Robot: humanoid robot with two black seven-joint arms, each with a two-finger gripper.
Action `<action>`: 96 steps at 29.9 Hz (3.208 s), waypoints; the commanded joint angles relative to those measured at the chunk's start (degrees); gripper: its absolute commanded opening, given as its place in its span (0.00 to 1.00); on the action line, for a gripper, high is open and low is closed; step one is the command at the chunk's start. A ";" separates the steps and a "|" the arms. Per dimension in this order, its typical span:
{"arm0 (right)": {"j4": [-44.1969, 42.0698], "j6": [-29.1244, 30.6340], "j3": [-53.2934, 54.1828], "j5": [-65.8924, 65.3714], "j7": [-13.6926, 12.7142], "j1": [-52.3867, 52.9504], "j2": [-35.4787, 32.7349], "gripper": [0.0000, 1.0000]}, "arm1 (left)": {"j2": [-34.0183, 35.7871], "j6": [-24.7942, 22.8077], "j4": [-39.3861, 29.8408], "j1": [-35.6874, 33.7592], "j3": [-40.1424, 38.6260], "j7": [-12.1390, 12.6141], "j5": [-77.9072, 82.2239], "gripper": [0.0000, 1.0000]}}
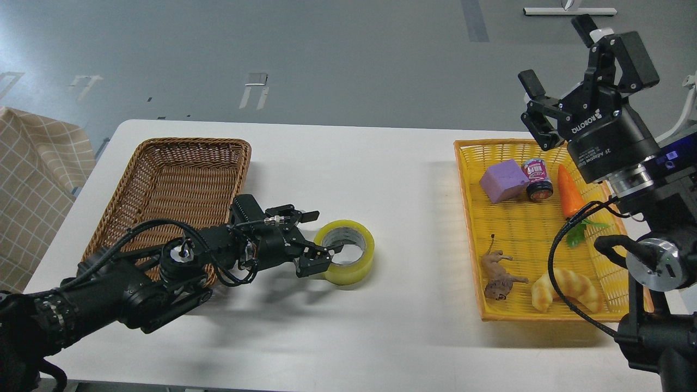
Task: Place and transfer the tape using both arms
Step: 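Close the left gripper on the rim of the tape roll, then lift the tape roll with the left gripper over the wicker basket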
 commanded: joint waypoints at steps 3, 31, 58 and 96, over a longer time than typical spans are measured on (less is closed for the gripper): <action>0.09 -0.03 0.02 0.00 0.01 -0.88 0.04 1.00 | -0.11 -0.12 0.96 -0.05 0.20 0.36 0.00 0.82; -0.44 -1.61 -0.16 -0.09 0.10 -3.08 0.39 1.00 | -0.29 -0.21 1.14 -1.19 2.05 1.33 -1.93 0.01; -0.52 -2.40 -0.16 -0.09 0.18 -2.91 0.65 1.00 | 0.59 -0.12 0.70 -8.57 1.96 1.15 -9.22 0.00; -2.98 -2.49 -0.42 -0.70 0.18 -1.59 1.35 1.00 | 24.93 -2.14 0.61 -11.22 2.05 -0.43 -17.14 0.00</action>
